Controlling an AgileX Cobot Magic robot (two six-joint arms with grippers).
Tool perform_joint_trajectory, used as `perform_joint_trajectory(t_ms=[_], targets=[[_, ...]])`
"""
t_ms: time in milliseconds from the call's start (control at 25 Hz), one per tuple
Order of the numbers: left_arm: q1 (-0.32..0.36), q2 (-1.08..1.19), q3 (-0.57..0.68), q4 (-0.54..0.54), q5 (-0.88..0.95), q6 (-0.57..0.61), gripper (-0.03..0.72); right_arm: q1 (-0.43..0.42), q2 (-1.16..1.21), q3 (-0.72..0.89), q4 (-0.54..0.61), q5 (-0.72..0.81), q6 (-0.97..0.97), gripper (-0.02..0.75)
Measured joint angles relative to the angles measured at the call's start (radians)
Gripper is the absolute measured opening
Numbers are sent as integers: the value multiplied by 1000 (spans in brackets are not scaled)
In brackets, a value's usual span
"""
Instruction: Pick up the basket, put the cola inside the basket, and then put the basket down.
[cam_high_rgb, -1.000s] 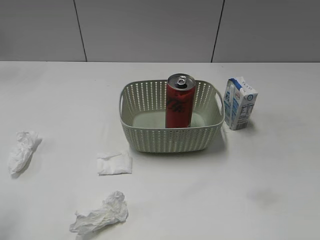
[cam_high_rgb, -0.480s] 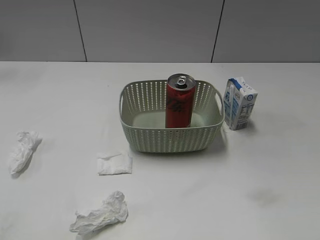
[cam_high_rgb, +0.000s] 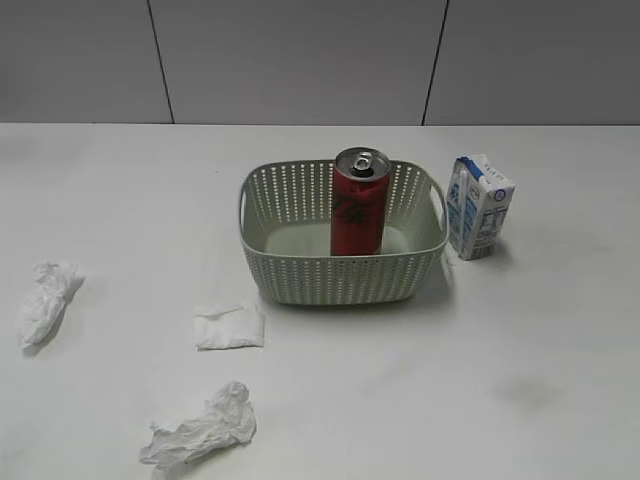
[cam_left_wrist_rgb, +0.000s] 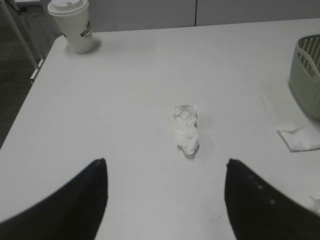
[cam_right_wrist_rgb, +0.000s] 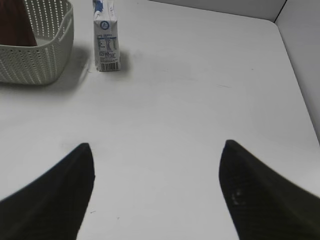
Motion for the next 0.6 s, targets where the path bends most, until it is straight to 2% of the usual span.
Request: perform_joint_trajectory(t_ms=[320, 600], targets=[[0, -3, 6, 52, 0, -70, 554, 0, 0, 0, 1, 0, 1, 589], [0, -3, 6, 56, 0, -77, 554, 0, 0, 0, 2, 0, 1, 589]])
